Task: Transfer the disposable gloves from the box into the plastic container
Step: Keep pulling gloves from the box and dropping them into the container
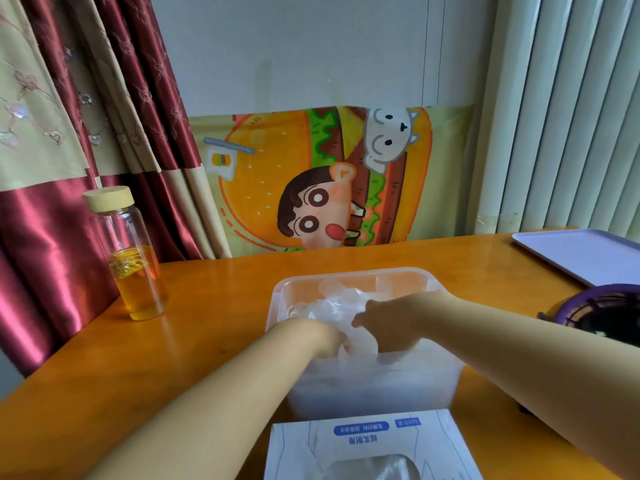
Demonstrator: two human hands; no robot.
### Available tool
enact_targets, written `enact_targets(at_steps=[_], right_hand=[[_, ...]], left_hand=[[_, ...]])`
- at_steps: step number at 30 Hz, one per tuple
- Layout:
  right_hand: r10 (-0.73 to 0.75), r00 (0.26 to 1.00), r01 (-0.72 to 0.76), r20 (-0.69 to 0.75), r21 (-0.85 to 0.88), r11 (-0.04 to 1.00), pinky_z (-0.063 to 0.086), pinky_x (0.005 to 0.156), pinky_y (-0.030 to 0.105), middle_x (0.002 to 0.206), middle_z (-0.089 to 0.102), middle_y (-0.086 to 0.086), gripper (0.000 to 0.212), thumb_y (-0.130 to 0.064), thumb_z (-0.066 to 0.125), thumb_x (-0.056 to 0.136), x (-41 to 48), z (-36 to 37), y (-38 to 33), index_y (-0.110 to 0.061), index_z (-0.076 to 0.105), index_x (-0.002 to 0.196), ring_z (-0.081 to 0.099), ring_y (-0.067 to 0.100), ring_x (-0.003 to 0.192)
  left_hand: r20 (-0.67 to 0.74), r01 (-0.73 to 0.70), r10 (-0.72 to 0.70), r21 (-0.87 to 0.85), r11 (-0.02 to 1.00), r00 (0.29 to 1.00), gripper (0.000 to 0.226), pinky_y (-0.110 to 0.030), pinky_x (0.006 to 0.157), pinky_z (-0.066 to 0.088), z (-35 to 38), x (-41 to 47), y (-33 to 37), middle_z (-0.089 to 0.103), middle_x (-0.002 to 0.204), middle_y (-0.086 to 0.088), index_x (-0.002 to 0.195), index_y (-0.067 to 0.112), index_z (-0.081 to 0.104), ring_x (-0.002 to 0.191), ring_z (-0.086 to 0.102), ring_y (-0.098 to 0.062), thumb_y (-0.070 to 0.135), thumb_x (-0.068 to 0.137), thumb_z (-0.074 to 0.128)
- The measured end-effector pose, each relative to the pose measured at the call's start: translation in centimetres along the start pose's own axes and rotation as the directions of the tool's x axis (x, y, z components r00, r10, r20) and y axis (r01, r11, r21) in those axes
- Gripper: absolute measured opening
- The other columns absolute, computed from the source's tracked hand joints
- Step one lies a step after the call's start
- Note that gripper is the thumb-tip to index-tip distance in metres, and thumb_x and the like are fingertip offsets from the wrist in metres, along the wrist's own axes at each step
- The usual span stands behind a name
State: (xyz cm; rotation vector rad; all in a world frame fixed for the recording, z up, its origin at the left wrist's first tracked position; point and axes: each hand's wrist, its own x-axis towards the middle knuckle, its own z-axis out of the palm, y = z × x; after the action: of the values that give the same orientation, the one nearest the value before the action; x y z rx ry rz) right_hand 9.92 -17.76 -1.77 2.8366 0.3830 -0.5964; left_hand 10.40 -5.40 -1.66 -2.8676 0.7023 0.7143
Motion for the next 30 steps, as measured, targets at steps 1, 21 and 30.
enact_targets(at_steps=[1,21,30], right_hand=[[0.024,0.999,-0.024,0.036,-0.015,1.0,0.045,0.093,0.033,0.147,0.026,0.011,0.064,-0.027,0.047,0.097,0.3,0.5,0.0,-0.02,0.015,0.151,0.05,0.033,0.119],[0.163,0.978,-0.164,0.131,-0.007,0.986,0.026,0.11,0.042,0.156,0.013,0.009,0.056,-0.034,0.027,0.102,3.7,2.6,0.9,-0.026,0.002,0.152,0.025,0.03,0.138],[0.126,0.977,-0.122,0.173,-0.036,0.992,0.028,0.111,0.045,0.153,0.022,0.007,0.067,-0.04,0.044,0.096,4.0,2.3,1.4,-0.027,0.009,0.151,0.027,0.032,0.137]], left_hand=[[0.006,-0.028,0.028,-0.002,1.0,1.0,0.042,-0.026,0.099,0.031,0.1,0.4,-0.1,0.029,0.154,-0.01,0.148,0.012,0.032,0.138,0.032,-0.025,0.015,0.106,0.032],[0.025,0.037,-0.047,0.299,0.953,0.999,0.043,-0.034,0.08,0.047,-0.7,1.4,0.1,0.055,0.132,-0.011,0.134,0.008,0.053,0.101,0.054,-0.028,0.004,0.093,0.044],[0.06,0.23,-0.241,0.146,0.962,0.969,0.052,-0.028,0.106,0.033,-0.2,1.2,0.0,0.012,0.159,-0.015,0.15,0.002,0.019,0.143,0.024,-0.026,0.019,0.103,0.033]])
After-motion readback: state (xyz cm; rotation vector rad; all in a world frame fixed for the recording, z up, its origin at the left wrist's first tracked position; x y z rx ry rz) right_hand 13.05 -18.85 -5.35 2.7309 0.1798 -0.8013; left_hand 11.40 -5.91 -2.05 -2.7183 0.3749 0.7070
